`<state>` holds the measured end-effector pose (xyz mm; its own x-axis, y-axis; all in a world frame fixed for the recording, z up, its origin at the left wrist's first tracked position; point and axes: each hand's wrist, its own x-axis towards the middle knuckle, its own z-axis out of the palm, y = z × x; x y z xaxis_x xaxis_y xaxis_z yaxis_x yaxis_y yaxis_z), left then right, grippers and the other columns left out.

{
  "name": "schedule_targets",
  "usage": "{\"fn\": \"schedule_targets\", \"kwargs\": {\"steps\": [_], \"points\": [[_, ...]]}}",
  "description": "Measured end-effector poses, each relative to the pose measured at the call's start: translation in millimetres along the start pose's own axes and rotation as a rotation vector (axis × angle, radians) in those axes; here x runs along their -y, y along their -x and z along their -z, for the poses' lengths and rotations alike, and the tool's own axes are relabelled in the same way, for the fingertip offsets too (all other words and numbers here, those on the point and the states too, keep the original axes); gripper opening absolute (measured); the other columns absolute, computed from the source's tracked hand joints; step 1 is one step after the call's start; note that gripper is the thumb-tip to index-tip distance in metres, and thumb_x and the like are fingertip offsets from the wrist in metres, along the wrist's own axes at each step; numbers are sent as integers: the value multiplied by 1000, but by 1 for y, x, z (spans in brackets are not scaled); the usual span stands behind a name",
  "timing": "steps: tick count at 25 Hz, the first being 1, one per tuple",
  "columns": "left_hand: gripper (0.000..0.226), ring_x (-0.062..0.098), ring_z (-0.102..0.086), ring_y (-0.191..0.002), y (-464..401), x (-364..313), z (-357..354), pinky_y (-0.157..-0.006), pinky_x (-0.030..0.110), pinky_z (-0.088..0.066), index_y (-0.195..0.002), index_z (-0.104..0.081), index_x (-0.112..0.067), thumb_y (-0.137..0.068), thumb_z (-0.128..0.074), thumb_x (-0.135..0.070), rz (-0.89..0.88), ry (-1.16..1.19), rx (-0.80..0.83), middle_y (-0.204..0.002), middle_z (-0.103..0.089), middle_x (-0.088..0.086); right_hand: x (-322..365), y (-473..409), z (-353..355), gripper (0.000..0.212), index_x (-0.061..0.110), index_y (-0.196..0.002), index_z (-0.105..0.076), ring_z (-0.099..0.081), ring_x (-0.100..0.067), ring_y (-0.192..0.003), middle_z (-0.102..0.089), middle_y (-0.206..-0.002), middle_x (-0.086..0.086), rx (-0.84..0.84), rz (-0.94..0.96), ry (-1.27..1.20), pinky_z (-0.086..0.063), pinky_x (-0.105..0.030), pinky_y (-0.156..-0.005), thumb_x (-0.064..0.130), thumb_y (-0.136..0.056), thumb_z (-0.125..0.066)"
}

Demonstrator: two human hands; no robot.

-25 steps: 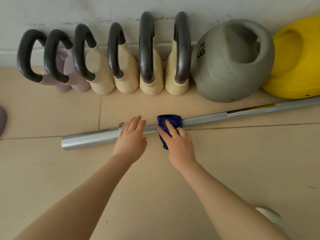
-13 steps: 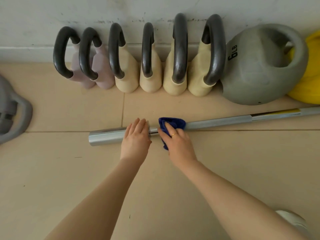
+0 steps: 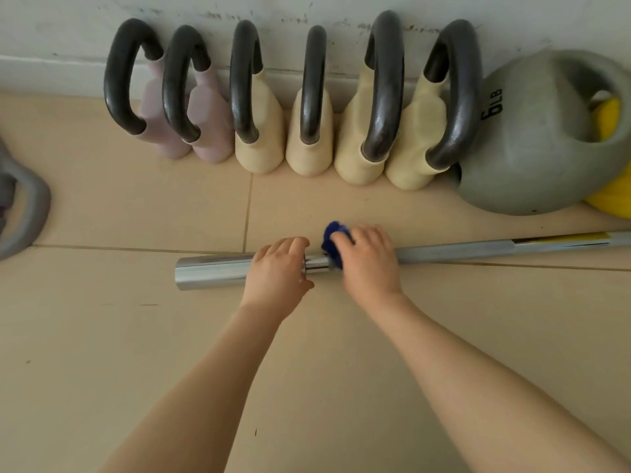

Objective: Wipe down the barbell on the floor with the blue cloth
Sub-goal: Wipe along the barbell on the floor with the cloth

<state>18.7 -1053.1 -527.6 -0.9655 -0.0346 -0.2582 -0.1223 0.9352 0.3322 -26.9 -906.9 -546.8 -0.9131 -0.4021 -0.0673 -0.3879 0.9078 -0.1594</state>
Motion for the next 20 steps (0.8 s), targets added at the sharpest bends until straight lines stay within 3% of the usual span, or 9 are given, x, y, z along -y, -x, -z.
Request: {"fn": "schedule_targets", "kwargs": {"steps": [2, 3, 5, 7, 10, 12, 16, 18, 20], "points": [[60, 22, -55, -115, 3, -2, -4, -93, 31, -39, -119, -54, -11, -67, -81, -23, -13, -1, -17, -118, -62, 1, 8, -5, 7, 17, 7, -86, -64, -61, -37, -70, -63, -80, -17, 74, -178, 4, -48, -37, -58, 3, -69, -65], [61, 24, -59, -109, 4, -3, -7, -88, 33, -44, -114, -58, -9, -60, -85, -20, -22, -12, -27, -113, -65, 4, 18, -7, 8, 16, 5, -84, -64, -61, -37, -66, -62, -77, -17, 59, -136, 15, -47, -35, -54, 2, -69, -65], [59, 26, -60, -108, 7, -4, -6, -84, 35, -45, -112, -59, -9, -59, -86, -19, 13, -31, -32, -115, -64, 4, 32, -7, 12, 19, 6, -98, -61, -60, -36, -82, -60, -92, -16, 188, 61, 30, -44, -36, -65, 4, -80, -55], [59, 25, -47, -120, 8, -9, -4, -91, 36, -39, -123, -51, -13, -71, -77, -24, 36, -48, 10, -128, -54, 0, 6, -10, 22, 26, 12, -113, -55, -54, -34, -100, -57, -110, -12, 268, 78, 84, -40, -37, -79, 10, -88, -45], [61, 24, -39, -124, 6, -14, -8, -98, 32, -35, -132, -41, -16, -80, -69, -27, 33, -147, 32, -134, -43, 0, -54, 4, 30, 31, 14, -116, -56, -50, -34, -106, -55, -116, -13, 176, -365, 56, -42, -39, -84, 10, -86, -51], [66, 26, -43, -120, 9, -17, -7, -98, 33, -36, -134, -42, -13, -76, -73, -23, 21, -165, 38, -131, -47, 4, -45, 21, 24, 30, 10, -111, -61, -52, -37, -100, -58, -108, -17, 116, -458, -6, -46, -40, -78, 5, -82, -54], [77, 27, -63, -94, 15, -22, -7, -80, 34, -52, -115, -62, -11, -45, -92, -21, 20, -253, -18, -101, -66, 5, -13, 35, 12, 26, 9, -88, -70, -61, -36, -78, -67, -92, -16, 55, 45, -16, -50, -34, -62, 5, -63, -68], [68, 29, -44, -127, 16, -29, -4, -104, 37, -37, -135, -44, -13, -74, -75, -21, 54, -203, -3, -132, -53, 6, -52, 26, 22, 26, 11, -99, -67, -57, -36, -91, -64, -106, -15, 88, 46, 49, -46, -38, -72, 7, -75, -58], [63, 24, -12, -144, 12, -40, -8, -116, 35, -13, -147, -20, -14, -91, -51, -18, 48, -147, 26, -155, -21, 4, -100, 27, 26, 32, 11, -114, -59, -49, -36, -104, -57, -120, -14, 55, -231, 99, -40, -40, -82, 7, -85, -49]]}}
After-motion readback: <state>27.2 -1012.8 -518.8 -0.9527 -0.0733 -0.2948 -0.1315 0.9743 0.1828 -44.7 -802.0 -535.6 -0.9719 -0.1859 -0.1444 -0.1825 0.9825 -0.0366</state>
